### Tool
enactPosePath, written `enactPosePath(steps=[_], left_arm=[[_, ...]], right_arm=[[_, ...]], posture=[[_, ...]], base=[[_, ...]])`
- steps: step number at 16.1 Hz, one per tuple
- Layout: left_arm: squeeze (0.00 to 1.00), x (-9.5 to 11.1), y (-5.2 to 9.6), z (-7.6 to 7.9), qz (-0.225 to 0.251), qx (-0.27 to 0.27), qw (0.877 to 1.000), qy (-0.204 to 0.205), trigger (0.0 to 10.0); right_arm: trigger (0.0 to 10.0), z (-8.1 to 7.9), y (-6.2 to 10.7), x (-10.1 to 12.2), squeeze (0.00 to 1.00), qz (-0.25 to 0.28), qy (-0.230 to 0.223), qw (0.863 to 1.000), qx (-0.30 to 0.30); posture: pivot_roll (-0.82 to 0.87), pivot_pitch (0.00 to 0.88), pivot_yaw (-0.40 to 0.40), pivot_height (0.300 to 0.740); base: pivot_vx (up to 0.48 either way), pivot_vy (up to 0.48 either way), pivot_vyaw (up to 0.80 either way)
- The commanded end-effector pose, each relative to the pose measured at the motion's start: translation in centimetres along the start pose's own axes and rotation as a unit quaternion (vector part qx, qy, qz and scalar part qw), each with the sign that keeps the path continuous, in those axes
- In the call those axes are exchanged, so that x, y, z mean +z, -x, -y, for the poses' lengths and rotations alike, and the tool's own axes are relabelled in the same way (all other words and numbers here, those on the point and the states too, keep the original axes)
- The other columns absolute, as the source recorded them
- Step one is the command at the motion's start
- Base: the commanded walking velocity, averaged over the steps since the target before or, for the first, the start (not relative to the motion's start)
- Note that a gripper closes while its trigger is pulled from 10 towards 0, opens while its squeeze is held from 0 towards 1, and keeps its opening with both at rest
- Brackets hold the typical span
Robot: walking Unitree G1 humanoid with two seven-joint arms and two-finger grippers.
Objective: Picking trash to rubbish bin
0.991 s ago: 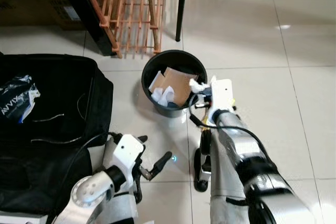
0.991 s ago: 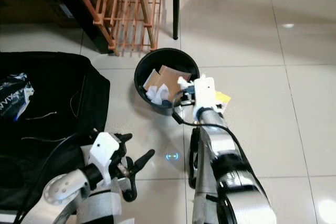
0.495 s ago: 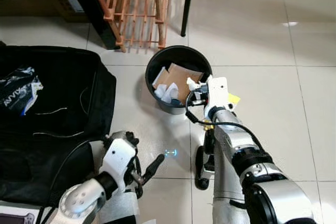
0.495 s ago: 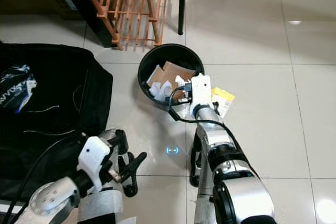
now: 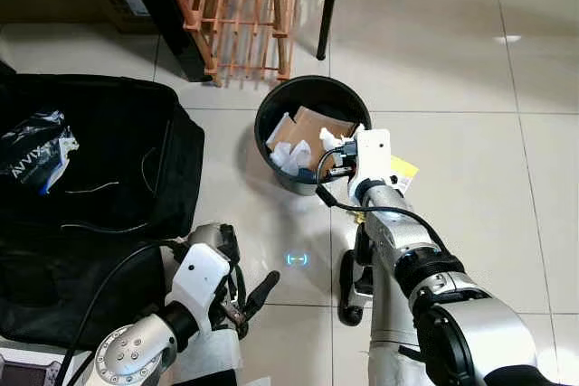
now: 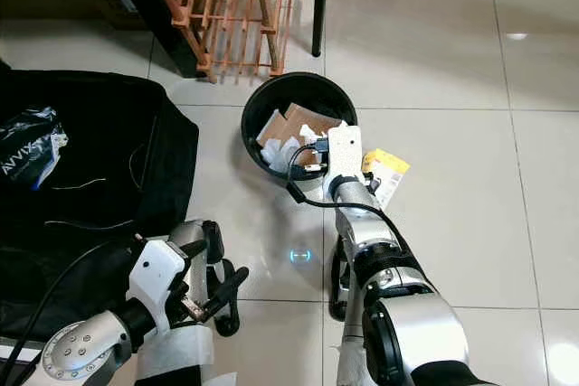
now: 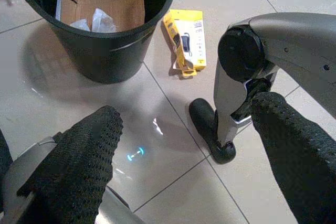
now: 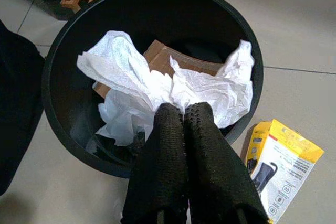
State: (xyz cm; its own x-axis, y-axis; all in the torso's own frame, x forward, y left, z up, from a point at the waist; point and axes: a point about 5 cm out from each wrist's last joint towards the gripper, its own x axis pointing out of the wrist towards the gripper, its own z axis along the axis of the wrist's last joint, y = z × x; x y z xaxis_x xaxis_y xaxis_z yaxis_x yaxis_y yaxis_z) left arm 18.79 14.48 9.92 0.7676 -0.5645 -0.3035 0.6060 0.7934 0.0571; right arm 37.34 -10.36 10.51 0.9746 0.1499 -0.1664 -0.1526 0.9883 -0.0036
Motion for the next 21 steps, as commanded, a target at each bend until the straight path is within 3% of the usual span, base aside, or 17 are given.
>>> enactPosePath(steps=[1,11,15,21], left_arm=[[0.00,-0.6,0.4,0.3,-0.016,0.000,1.000,0.008,10.0],[0.00,-0.8,1.3,0.7,-0.029,0.001,1.000,0.009,10.0],[0.00,-0.9,3.2,0.8,-0.046,0.014,0.999,0.008,10.0],[0.00,-1.0,4.0,1.2,-0.055,0.022,0.998,0.014,10.0]], right_arm=[[0.0,-0.2,0.3,-1.3,0.00,-0.017,-0.010,1.000,0.000],[0.0,0.6,0.4,-1.8,0.00,-0.030,0.000,0.999,-0.022],[0.0,-0.4,0.6,-2.7,0.00,-0.054,0.000,0.999,-0.007],[0.0,-1.1,0.0,-0.8,0.00,-0.016,0.008,1.000,0.002]], posture=[[0.27,0.548,0.052,0.560],[0.30,0.568,0.061,0.560],[0.38,0.604,0.075,0.560],[0.39,0.609,0.069,0.560]], base=[[0.000,0.000,0.00],[0.000,0.000,0.00],[0.000,0.000,0.00],[0.000,0.000,0.00]])
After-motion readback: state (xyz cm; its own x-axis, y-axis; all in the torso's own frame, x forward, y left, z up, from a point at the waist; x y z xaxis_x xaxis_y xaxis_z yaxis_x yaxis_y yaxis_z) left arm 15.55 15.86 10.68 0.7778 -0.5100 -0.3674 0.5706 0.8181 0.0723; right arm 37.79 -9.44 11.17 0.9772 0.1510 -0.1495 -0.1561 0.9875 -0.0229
